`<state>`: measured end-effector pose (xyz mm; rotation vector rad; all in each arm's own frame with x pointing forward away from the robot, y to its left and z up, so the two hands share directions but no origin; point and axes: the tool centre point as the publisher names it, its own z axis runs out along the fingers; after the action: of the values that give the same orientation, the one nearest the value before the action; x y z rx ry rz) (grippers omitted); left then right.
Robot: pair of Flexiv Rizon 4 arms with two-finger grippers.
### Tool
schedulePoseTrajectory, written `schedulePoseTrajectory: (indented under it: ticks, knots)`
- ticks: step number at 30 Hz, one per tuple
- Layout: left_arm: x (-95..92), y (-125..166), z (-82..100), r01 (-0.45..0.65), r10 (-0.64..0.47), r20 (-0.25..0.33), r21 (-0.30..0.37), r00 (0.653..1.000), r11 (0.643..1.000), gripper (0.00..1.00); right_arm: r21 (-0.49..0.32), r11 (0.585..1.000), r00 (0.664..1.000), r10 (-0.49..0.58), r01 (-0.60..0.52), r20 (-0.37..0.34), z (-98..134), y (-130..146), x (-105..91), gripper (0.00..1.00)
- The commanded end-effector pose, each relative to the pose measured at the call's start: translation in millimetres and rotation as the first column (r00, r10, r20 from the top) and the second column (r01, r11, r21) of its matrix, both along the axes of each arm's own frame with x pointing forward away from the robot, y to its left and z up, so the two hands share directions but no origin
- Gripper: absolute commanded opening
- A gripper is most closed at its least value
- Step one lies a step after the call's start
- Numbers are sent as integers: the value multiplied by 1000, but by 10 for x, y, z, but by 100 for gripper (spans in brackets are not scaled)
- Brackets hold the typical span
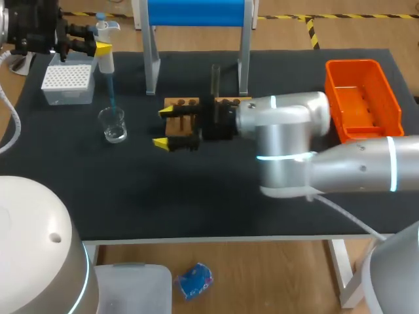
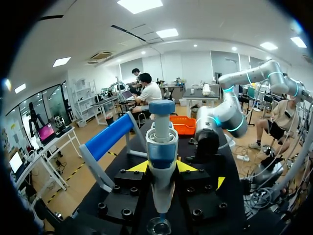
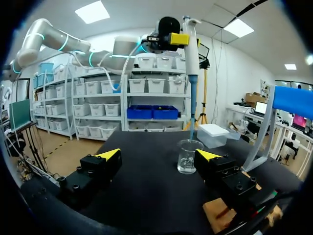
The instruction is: Invert the test tube, pick up the pipette, mount the tip to pipette, aspirate from beaker and dispense into the tube, eject the tip, return the pipette, and cap with the stopper.
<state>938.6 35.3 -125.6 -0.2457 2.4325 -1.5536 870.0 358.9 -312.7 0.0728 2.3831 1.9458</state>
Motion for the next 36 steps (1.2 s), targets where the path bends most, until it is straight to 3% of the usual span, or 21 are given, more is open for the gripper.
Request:
schedulePoseTrajectory:
  ticks: [1, 17, 36]
  knots:
    - [-4, 1, -5, -1, 1, 3, -2, 1000, 1000, 0, -47, 998, 999, -50, 50, 4, -85, 650, 78, 100]
    - [-4, 1, -5, -1, 1, 3, -2, 1000, 1000, 0, -34, 996, 997, -81, 81, 0, -272, 582, 198, 100]
    - [-4, 1, -5, -1, 1, 3, -2, 1000, 1000, 0, -21, 995, 996, -94, 94, -4, -270, 556, 193, 100]
